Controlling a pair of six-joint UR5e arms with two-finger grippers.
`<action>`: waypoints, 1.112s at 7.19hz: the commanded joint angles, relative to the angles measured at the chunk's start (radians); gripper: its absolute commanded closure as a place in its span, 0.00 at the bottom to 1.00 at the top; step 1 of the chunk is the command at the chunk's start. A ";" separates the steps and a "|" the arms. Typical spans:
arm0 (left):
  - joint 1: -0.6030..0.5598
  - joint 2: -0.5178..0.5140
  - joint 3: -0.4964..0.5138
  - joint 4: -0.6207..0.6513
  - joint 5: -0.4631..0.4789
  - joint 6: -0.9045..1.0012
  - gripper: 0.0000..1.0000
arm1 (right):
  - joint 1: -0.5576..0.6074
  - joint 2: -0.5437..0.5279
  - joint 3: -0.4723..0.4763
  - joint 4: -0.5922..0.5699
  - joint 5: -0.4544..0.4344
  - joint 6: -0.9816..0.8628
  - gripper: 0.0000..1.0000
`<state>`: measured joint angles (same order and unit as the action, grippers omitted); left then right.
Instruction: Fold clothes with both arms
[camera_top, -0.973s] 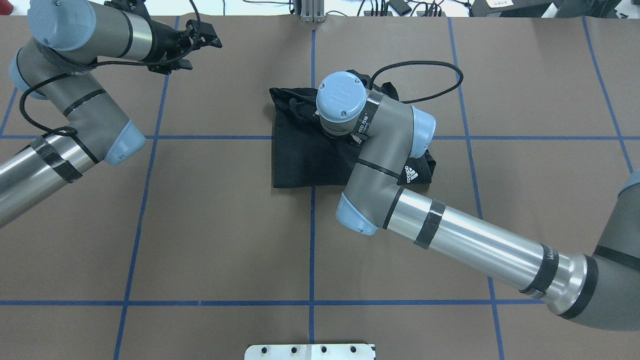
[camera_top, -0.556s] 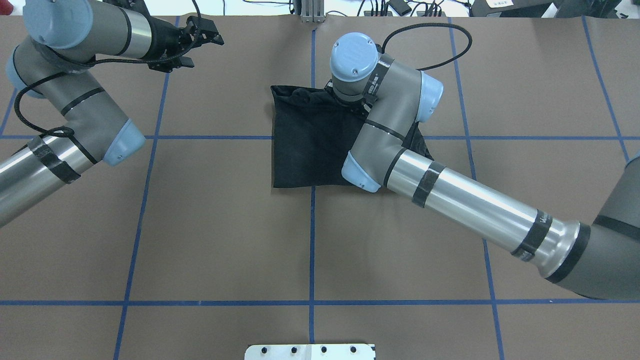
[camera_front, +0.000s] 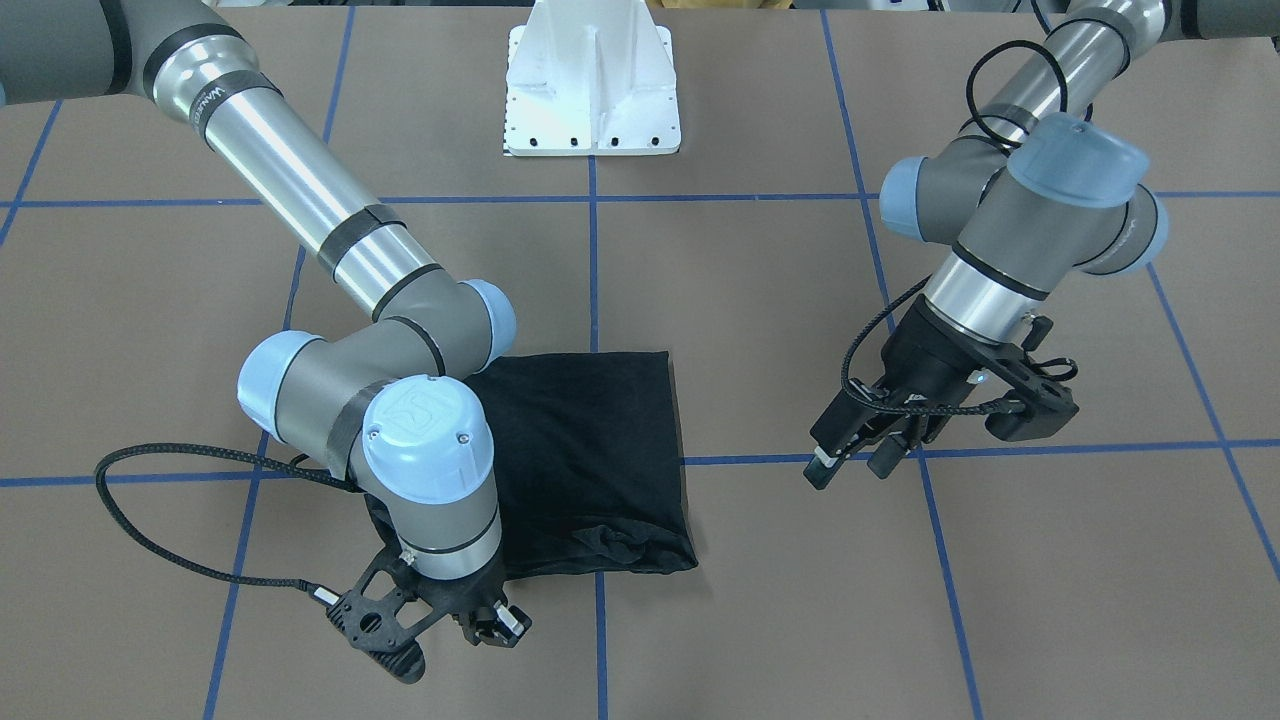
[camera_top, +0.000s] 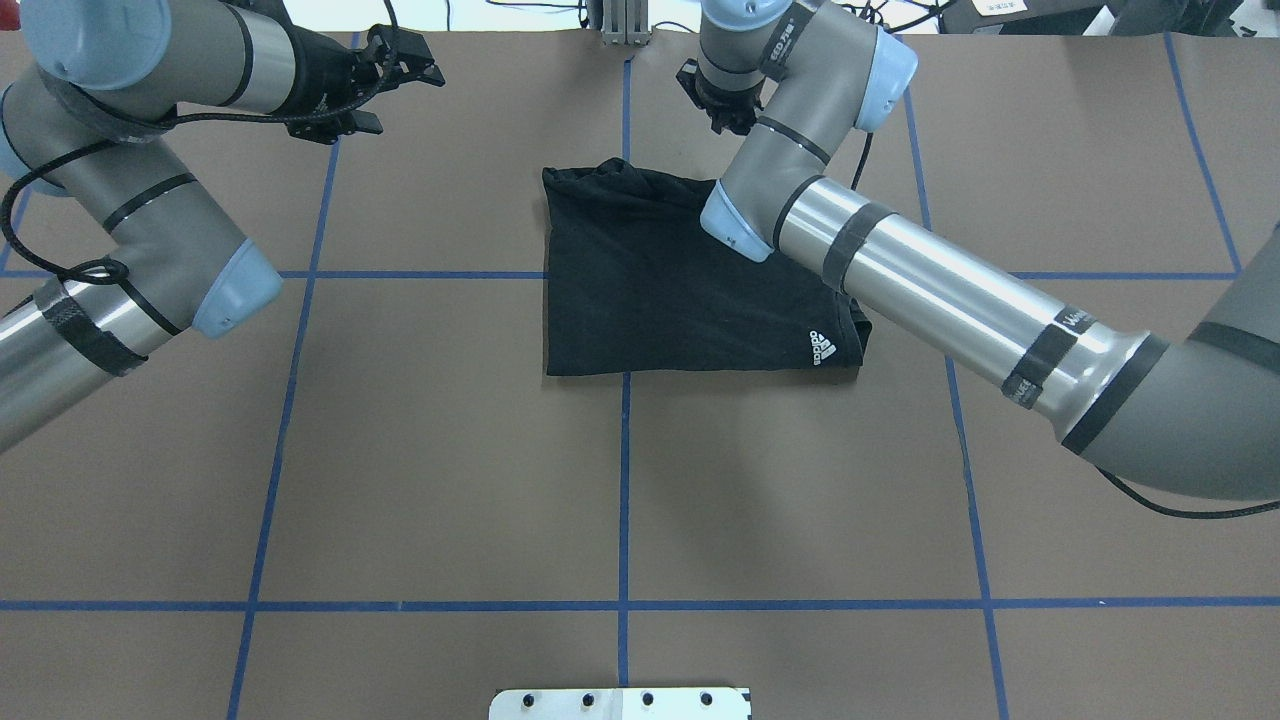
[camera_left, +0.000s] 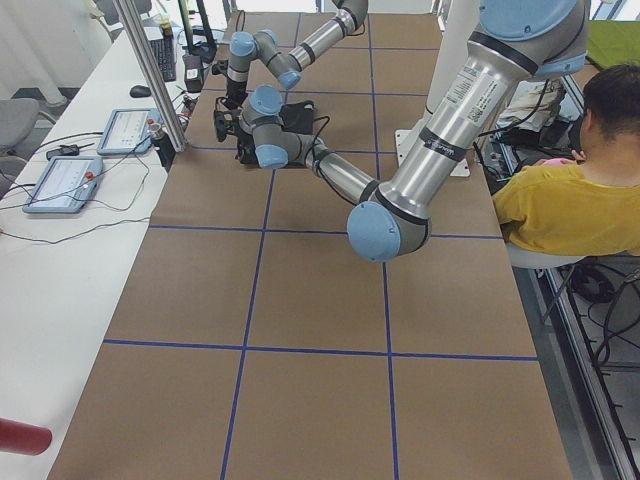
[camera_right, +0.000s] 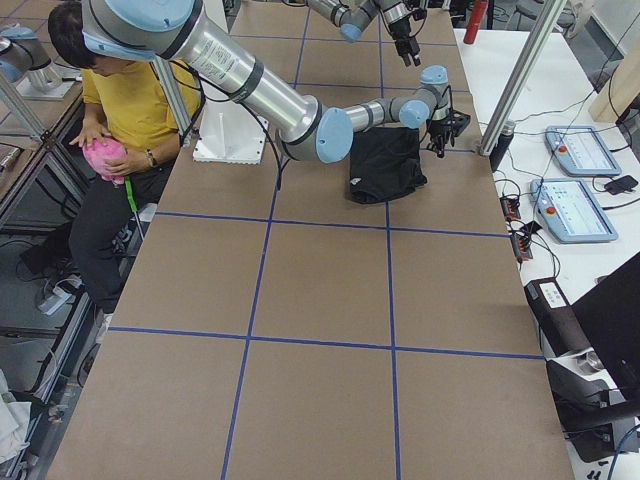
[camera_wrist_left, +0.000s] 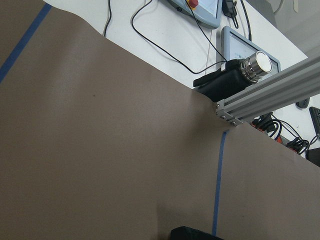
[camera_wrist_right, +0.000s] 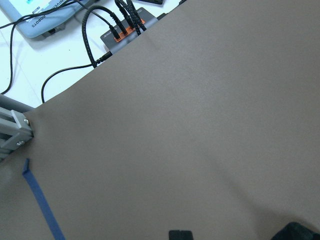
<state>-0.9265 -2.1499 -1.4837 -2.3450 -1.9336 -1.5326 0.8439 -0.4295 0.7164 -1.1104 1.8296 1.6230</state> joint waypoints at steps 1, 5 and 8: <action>0.000 0.002 -0.001 0.004 -0.001 0.009 0.01 | -0.049 0.000 0.082 -0.025 0.016 0.012 1.00; -0.012 0.019 -0.004 0.006 -0.005 0.051 0.01 | -0.206 -0.046 0.236 -0.154 -0.067 0.047 1.00; -0.012 0.030 -0.009 0.006 -0.005 0.049 0.01 | -0.192 -0.026 0.177 -0.135 -0.093 0.044 1.00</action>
<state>-0.9385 -2.1225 -1.4914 -2.3393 -1.9400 -1.4831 0.6474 -0.4675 0.9255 -1.2572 1.7507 1.6657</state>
